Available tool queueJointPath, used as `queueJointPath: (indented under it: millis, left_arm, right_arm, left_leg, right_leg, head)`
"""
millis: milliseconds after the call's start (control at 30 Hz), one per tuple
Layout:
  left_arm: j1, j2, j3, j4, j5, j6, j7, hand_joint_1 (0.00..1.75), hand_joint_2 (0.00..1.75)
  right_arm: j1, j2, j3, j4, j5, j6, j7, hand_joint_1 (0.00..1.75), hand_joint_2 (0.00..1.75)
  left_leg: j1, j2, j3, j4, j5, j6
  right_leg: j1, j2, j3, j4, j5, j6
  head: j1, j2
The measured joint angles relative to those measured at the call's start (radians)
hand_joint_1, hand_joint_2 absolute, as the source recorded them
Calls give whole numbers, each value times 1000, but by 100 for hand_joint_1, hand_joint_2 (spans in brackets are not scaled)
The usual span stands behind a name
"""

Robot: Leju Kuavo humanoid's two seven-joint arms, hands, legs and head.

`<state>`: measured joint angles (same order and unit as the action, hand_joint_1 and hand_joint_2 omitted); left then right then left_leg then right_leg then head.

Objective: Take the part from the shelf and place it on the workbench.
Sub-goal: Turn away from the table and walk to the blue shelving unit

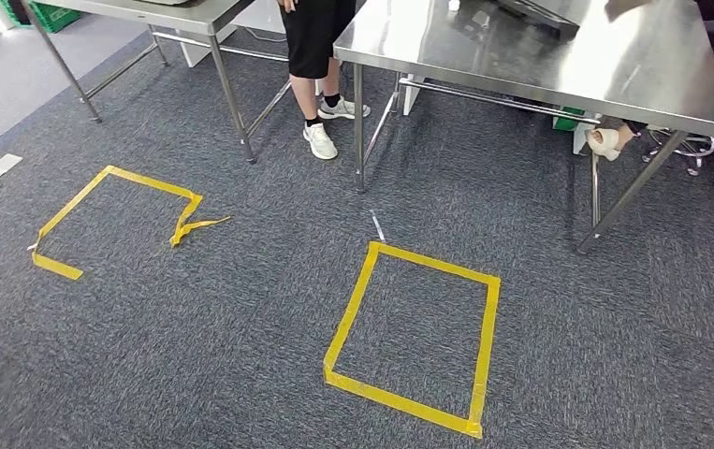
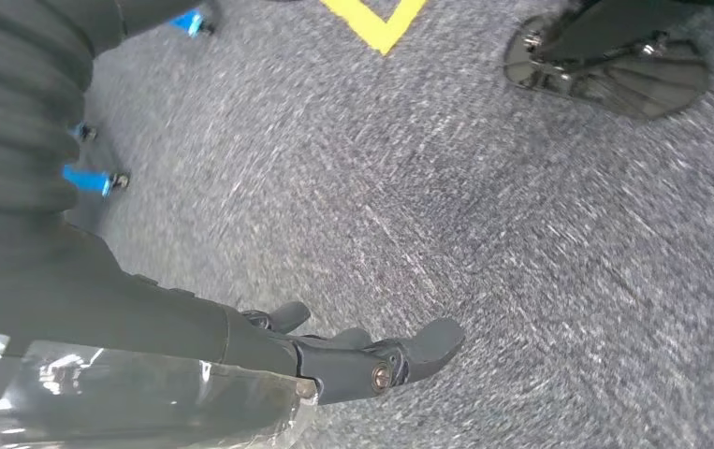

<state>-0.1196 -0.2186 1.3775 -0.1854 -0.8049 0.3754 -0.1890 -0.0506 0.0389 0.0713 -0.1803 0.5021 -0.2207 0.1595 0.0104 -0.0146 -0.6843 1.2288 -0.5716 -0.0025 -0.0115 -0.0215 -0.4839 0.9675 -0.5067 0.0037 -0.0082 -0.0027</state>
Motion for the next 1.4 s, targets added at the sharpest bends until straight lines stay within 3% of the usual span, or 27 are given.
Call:
queueJointPath:
  millis: [67,133,200,267,333,400,467,533,567,600,633,667,733,767,833,900,967,1033,1067,1100,1167,1233,1300,1333,1367,1400]
  left_arm:
    - [2,0,0,0,1,2,0,0,0]
    - [3,1,0,0,3,7,1,0,0]
    - [0,0,0,0,4,11,1,0,0]
    - [-2,-1,0,0,6,15,1,0,0]
    - [0,-1,0,0,6,19,2,0,0]
    - [1,-2,0,0,6,23,3,0,0]
    - [-1,-2,0,0,5,24,3,0,0]
    - [-2,-3,0,0,3,22,3,0,0]
    - [-1,-4,0,0,3,22,3,0,0]
    - [0,-4,0,0,2,21,3,0,0]
    - [1,-4,0,0,1,19,3,0,0]
    - [1,-4,0,0,1,17,3,0,0]
    - [0,-4,0,0,0,13,3,0,0]
    - [-1,-4,0,0,0,11,3,0,0]
    - [1,-3,0,0,-1,10,3,0,0]
    - [4,-3,0,0,0,10,3,0,0]
    - [3,-3,0,0,0,12,5,0,0]
    - [2,-3,0,0,3,14,8,0,0]
    - [2,-3,0,0,6,16,9,0,0]
    - [4,-2,0,0,8,20,10,0,0]
    - [6,-2,0,0,13,29,12,0,0]
    - [3,-2,1,0,18,41,13,0,0]
    - [0,-3,2,0,22,53,13,0,0]
    - [1,-3,4,0,23,57,13,0,0]
    - [3,-4,4,0,25,60,13,0,0]
    - [4,-4,5,0,27,63,13,0,0]
  right_arm:
    - [3,0,0,0,1,1,0,0,175]
    - [2,1,0,0,4,4,0,0,175]
    - [-1,2,0,0,8,7,0,0,175]
    - [-3,1,0,0,10,8,0,0,175]
    - [-6,0,0,0,10,8,0,0,175]
    - [-8,-1,0,0,9,8,-1,0,175]
    - [-7,-2,0,0,8,8,-1,0,175]
    - [-3,-1,0,1,6,8,-1,0,175]
    - [-1,-1,0,1,4,8,-1,0,175]
    - [0,-1,0,1,3,8,-1,0,175]
    - [1,-1,0,1,3,8,-1,0,175]
    - [1,-1,0,1,3,8,0,0,175]
    - [0,-1,0,2,2,8,0,0,175]
    - [0,0,0,2,1,8,0,0,175]
    - [0,2,0,2,-2,8,2,0,175]
    - [-1,3,-1,2,-4,7,2,0,175]
    - [1,3,-1,2,0,6,1,0,175]
    - [5,3,-1,2,7,6,1,0,175]
    - [6,3,-1,2,10,6,1,0,175]
    - [5,3,-1,2,14,6,1,0,175]
    - [2,3,-1,2,23,8,1,0,175]
    - [-1,3,0,2,33,12,1,0,175]
    - [-5,2,2,2,44,18,1,0,175]
    - [-8,2,2,2,48,21,2,0,175]
    - [-11,2,3,2,52,22,2,0,175]
    - [-14,1,3,2,54,24,3,0,175]
  left_leg:
    - [3,6,-18,61,-17,-6]
    - [7,25,41,-26,32,-9]
    - [7,68,116,-159,77,-5]
    - [0,85,138,-212,88,7]
    - [-6,64,130,-217,94,24]
    - [-4,45,125,-223,102,39]
    - [-2,24,118,-225,110,51]
    - [-3,-2,110,-224,116,55]
    - [-3,-16,108,-224,118,55]
    - [-3,-29,108,-224,120,54]
    - [-2,-43,107,-223,123,51]
    - [-2,-56,107,-223,125,47]
    - [-5,-79,102,-219,128,37]
    - [-6,-89,99,-219,131,30]
    - [-4,-106,93,-223,139,16]
    - [-1,-80,79,-201,123,7]
    - [-1,-24,34,-101,58,2]
    - [1,0,-21,28,-7,-4]
    - [2,4,-33,63,-17,-6]
    - [2,8,-26,63,-10,-8]
    - [3,31,44,-43,42,-6]
    - [-2,74,118,-172,80,2]
    - [-11,85,136,-215,85,16]
    - [-13,72,132,-216,89,26]
    - [-13,62,131,-220,93,33]
    - [-12,52,130,-224,98,41]
  right_leg:
    - [2,-27,-4,1,0,0]
    - [1,-51,-1,2,-1,2]
    - [6,-70,2,8,-6,9]
    - [13,-89,1,15,-9,20]
    - [13,-104,-1,17,-10,29]
    - [8,-71,-17,47,-32,34]
    - [5,-12,-70,159,-87,29]
    - [5,13,-132,292,-134,26]
    - [4,16,-143,315,-136,30]
    - [3,18,-136,299,-122,38]
    - [0,24,-110,245,-94,47]
    - [-5,47,-74,168,-64,56]
    - [-10,90,-24,52,-24,58]
    - [-10,102,-15,29,-17,53]
    - [-6,83,-15,26,-12,37]
    - [-8,60,-12,23,-4,20]
    - [-7,32,-15,21,1,6]
    - [-2,0,-20,21,0,1]
    - [0,-15,-23,22,0,0]
    - [1,-29,-25,22,0,0]
    - [2,-54,-22,22,-2,1]
    - [10,-75,-17,25,-6,7]
    - [16,-94,-15,26,-8,17]
    - [14,-104,-14,26,-7,21]
    - [12,-100,-15,28,-9,26]
    - [9,-81,-21,39,-18,30]
  head:
    - [0,0]
    - [0,0]
    - [-1,0]
    - [4,0]
    - [7,0]
    - [8,0]
    - [10,0]
    - [11,0]
    - [12,0]
    - [12,0]
    - [12,0]
    - [12,0]
    - [11,0]
    - [11,0]
    - [9,0]
    - [7,0]
    - [2,0]
    - [0,0]
    - [0,0]
    - [0,0]
    - [0,0]
    - [0,0]
    - [5,0]
    - [7,0]
    - [8,0]
    - [8,0]
